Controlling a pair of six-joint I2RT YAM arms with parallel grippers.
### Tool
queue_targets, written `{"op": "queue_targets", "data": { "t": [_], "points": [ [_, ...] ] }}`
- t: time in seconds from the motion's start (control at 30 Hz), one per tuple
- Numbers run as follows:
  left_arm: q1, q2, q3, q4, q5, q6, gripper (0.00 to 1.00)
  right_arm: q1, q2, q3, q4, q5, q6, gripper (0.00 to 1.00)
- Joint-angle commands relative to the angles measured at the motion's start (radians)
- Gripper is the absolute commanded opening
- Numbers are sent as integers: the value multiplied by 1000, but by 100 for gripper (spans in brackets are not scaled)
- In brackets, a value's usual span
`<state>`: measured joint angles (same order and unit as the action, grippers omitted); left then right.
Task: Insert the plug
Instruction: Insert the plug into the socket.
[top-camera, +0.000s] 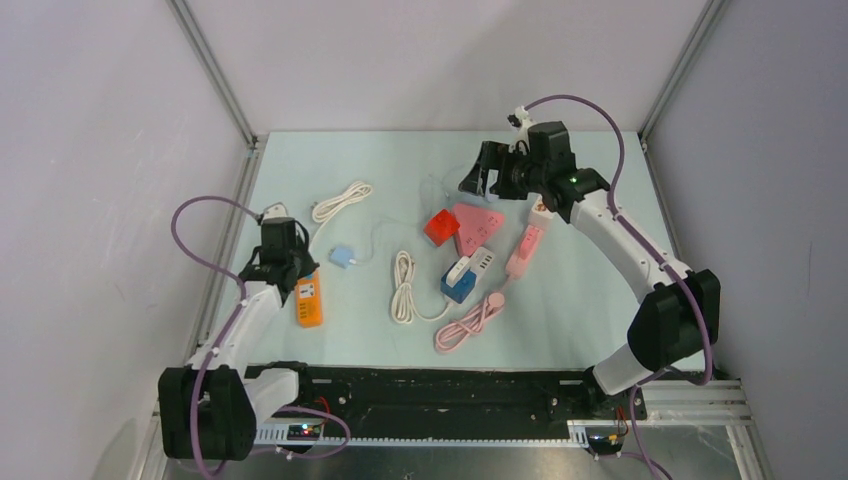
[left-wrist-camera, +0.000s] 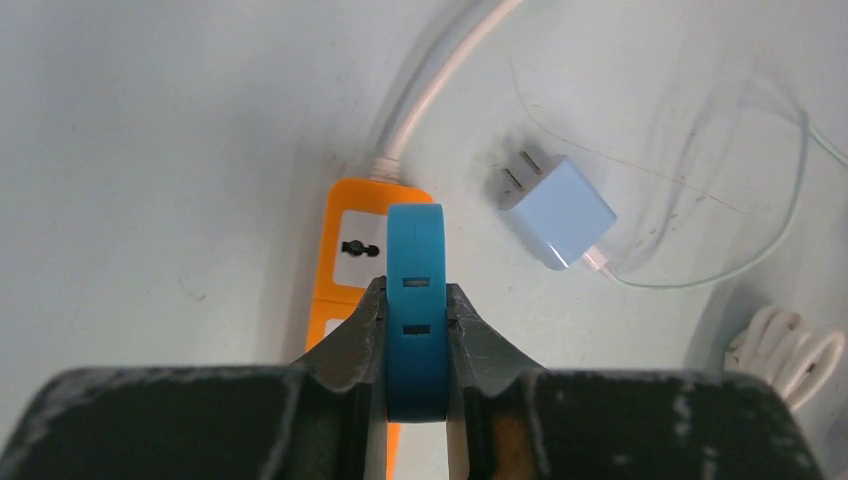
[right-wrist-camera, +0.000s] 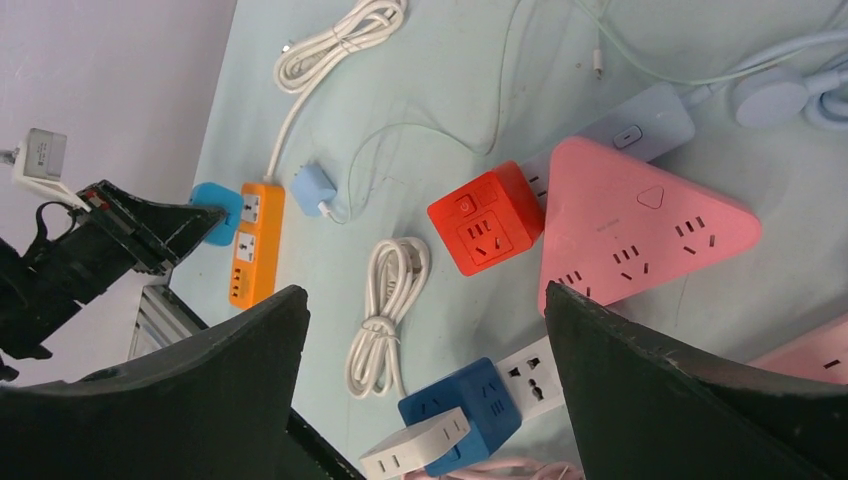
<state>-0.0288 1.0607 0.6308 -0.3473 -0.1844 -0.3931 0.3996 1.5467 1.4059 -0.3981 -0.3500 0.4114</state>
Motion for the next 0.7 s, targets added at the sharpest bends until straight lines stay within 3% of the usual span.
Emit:
{"op": "queue_targets", "data": {
  "t": [0.0,0.33,0.67],
  "points": [
    [51,19,5,29,-38,-36,0,-11,4,6,21,-30,14,91],
    [82,101,59,89,82,116,0,-28,14,5,38,-59,28,91],
    [94,15,82,81,137,216,0,-43,23,5,22,-64,27,91]
  ]
}}
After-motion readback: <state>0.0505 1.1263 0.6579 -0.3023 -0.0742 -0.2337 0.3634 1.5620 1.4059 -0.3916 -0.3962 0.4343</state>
